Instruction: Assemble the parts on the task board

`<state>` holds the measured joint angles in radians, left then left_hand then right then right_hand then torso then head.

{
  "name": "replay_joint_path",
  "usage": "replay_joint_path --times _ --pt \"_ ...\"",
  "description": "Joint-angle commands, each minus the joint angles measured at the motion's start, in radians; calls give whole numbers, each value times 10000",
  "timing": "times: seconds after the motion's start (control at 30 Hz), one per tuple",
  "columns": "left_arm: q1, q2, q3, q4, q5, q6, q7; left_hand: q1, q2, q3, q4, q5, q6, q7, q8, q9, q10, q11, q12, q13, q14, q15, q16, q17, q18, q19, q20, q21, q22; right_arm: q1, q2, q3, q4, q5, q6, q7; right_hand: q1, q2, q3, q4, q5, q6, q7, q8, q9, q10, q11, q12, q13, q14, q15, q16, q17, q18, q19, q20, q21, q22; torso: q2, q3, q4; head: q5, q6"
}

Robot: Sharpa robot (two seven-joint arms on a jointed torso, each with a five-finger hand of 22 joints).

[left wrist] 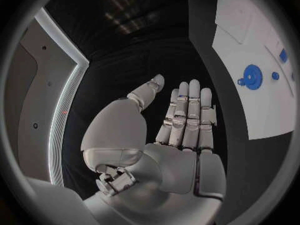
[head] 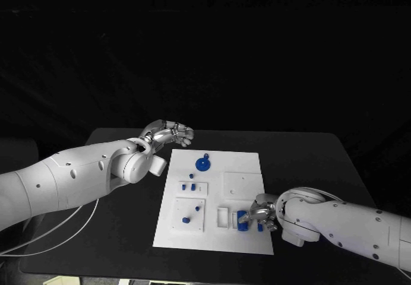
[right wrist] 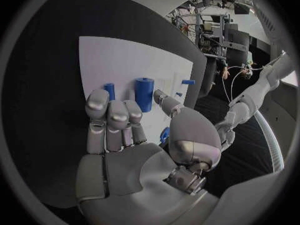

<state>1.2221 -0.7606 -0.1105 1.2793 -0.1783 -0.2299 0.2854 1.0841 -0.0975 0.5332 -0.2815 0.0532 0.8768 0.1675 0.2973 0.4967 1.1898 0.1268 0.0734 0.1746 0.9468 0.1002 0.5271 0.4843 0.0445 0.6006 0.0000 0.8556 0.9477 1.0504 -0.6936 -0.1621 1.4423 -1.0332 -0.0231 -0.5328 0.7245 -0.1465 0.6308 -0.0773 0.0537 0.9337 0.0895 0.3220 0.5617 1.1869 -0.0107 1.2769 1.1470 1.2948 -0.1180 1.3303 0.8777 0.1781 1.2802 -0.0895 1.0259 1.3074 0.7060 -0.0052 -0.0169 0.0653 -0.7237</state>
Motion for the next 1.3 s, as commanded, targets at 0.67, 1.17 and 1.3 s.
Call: replay_joint_path --times 0.67,1.17,1.3 --pt "8 10 6 44 57 145 71 -101 16 -46 44 -22 -83 -24 43 -18 -77 2 -13 -17 32 16 -69 27 141 -35 22 -47 20 -49 202 -28 -88 -113 -130 33 170 -67 348 -48 -48 119 143 -42 73 -31 18 -53 38 -43 4 -26 69 837 -32 -122 115 175 3 -18 -13 25 14" --pt "11 -14 6 78 58 135 58 -93 13 -41 33 -21 -82 -27 48 -19 -74 -1 -11 -19 35 15 -86 47 145 -38 20 -52 27 306 -250 -26 679 586 -641 -77 160 23 544 -152 -22 481 51 78 187 48 -65 -76 44 -13 -65 -64 106 837 -30 -60 177 178 3 -24 -22 52 58" --pt "12 -8 6 83 58 131 58 -90 11 -39 30 -21 -81 -27 49 -19 -73 -1 -10 -19 36 15 -90 52 145 -38 20 -53 28 515 -338 -25 895 699 -669 -131 139 24 550 -164 -22 516 39 83 196 65 -77 -78 49 -9 -76 -70 110 837 -30 -53 185 178 -1 -32 -25 51 70"
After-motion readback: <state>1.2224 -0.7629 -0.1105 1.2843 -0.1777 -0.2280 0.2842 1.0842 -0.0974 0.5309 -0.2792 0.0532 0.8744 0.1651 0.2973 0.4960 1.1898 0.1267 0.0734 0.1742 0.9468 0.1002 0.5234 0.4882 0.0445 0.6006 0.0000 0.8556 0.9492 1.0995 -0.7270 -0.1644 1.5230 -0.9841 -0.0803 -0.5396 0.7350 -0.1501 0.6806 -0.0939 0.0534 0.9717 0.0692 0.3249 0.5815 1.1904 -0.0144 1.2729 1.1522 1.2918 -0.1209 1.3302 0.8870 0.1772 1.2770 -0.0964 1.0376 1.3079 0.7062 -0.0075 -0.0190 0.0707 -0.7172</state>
